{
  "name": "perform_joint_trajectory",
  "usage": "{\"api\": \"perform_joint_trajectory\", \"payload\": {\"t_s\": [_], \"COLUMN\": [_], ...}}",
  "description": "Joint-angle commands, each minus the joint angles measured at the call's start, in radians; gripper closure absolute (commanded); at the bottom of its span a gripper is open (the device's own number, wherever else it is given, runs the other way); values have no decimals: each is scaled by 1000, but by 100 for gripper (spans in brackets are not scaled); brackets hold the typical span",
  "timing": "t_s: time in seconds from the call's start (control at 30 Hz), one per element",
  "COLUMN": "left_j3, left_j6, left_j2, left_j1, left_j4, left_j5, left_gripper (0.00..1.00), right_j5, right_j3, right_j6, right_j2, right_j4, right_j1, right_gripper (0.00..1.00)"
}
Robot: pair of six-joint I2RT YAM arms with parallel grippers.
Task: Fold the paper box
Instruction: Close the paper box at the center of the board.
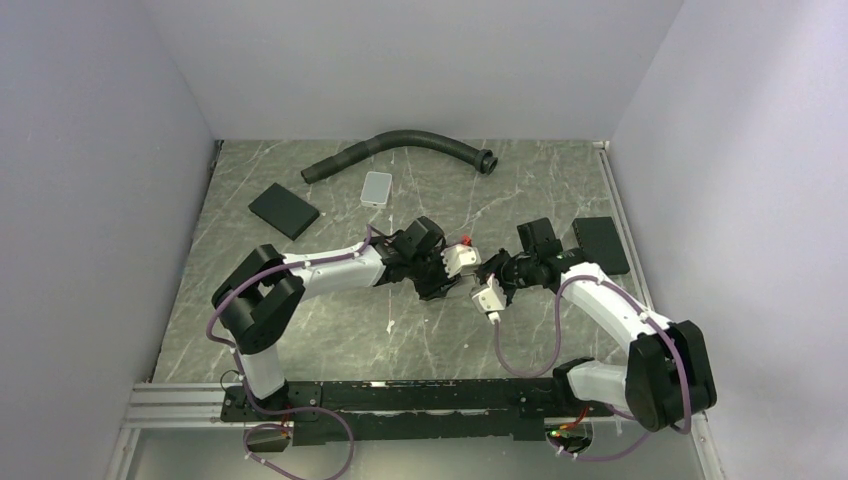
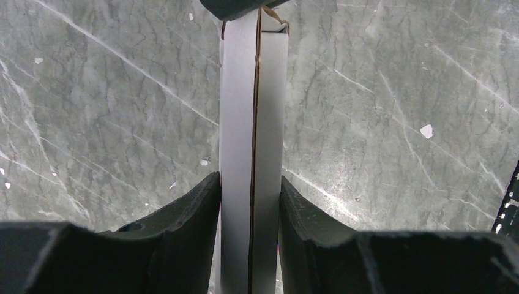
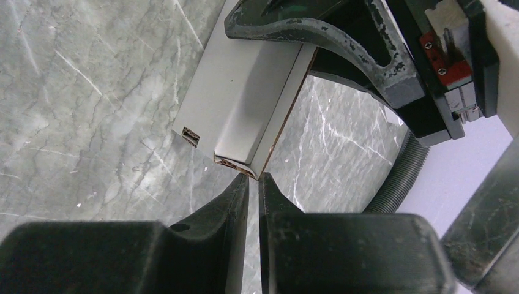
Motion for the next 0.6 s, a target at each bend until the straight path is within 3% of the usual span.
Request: {"api": "perform_joint_trajectory", "payload": {"t_s": [0.0,0.57], "left_j3": [9,36], "left_j6": [-42,-83], "left_j2": [32,48], "left_j1": [-10,-10], "left_j4": [-42,-64], "left_j5": [-3,-33], "left_gripper": [58,57], "right_j5": [-18,39], "right_j3": [-47,-128], "right_j6": [22,19], "right_j2": [-12,-66], "right_j4": [-32,-7], "right_j1": [36,86], "right_gripper": [87,87]}}
